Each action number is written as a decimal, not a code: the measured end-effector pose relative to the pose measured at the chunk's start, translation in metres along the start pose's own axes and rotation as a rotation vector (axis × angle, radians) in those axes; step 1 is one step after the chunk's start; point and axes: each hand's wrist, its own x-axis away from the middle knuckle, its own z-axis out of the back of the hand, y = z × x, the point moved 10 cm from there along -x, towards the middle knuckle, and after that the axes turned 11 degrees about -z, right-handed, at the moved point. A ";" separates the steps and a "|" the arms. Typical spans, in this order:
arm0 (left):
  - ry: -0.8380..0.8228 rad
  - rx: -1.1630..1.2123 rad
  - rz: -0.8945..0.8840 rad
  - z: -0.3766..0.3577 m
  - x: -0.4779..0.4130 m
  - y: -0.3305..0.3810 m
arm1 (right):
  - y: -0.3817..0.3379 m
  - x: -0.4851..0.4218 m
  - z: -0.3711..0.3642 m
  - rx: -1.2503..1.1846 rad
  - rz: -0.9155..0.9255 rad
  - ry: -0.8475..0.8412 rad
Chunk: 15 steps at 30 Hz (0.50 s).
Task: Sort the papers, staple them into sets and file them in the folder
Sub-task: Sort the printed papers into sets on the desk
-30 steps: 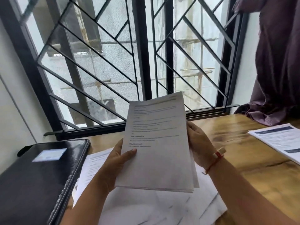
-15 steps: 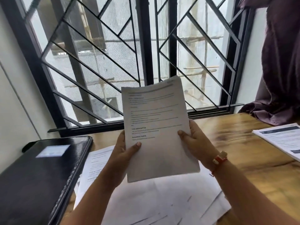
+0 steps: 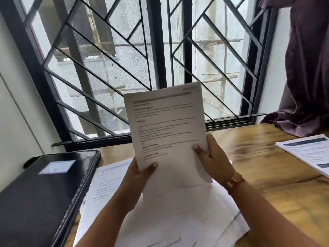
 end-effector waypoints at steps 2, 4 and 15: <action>0.027 -0.006 0.019 0.000 0.001 -0.002 | 0.006 -0.001 -0.005 0.057 -0.025 -0.018; 0.061 -0.032 0.022 0.002 0.001 -0.002 | 0.010 -0.002 -0.010 0.088 -0.038 -0.021; 0.182 -0.230 -0.106 -0.059 0.014 0.033 | -0.008 0.019 0.077 0.123 -0.206 0.059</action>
